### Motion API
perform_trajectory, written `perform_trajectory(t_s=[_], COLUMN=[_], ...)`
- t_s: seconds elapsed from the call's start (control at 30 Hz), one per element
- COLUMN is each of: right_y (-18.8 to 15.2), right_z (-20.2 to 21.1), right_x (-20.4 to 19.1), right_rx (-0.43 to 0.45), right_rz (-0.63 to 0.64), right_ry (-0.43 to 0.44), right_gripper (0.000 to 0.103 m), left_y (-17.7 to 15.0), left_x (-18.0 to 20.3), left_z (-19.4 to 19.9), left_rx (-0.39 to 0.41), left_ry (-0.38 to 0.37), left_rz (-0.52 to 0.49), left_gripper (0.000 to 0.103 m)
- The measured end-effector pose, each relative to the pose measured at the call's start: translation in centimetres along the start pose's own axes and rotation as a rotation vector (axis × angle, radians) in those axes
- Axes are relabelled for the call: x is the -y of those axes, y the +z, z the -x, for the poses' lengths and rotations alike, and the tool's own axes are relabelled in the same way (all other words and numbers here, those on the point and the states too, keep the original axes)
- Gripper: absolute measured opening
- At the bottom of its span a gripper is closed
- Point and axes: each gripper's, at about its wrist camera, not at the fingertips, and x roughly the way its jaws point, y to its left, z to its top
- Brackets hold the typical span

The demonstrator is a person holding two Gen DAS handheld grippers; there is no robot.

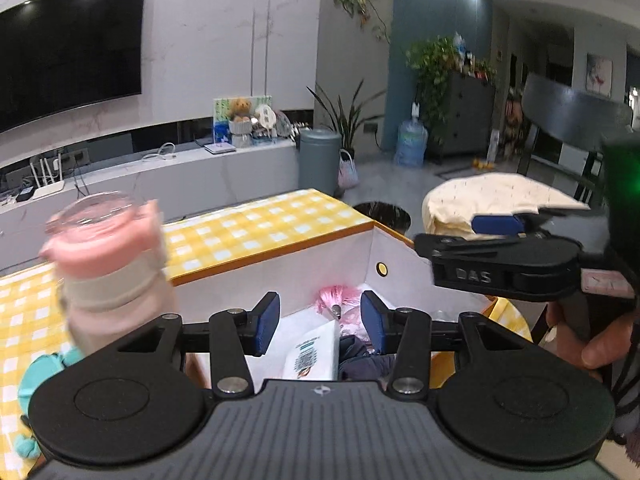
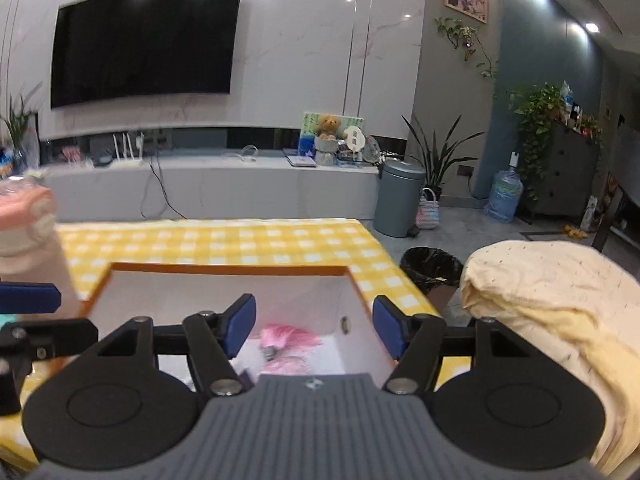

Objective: Organize soft objects
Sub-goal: 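Move both open tools back to the pile of soft items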

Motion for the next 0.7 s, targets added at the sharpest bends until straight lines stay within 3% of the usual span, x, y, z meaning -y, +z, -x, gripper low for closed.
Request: perform_trajectory(t_s=[0.27, 0.43, 0.7], right_y=[-2.0, -3.3, -5.3], right_z=[3.3, 3.4, 3.5], right_x=[-5.0, -8.6, -15.6], right_rx=[0.013, -0.029, -0.078], right_rz=[-0.001, -0.003, 0.105], right_ry=[0.135, 0.23, 0.348], right_gripper=[0.066, 0.066, 0.066], left_y=[-2.2, -4.0, -7.0], left_x=[-3.1, -5.6, -10.0], left_z=[4.0, 5.6, 7.2], left_rx=[0.01, 0.005, -0.031], left_ry=[-0.02, 0.031, 0.169], left_rz=[0.093, 0.163, 0.282], left_gripper=[0.056, 0.056, 0.056])
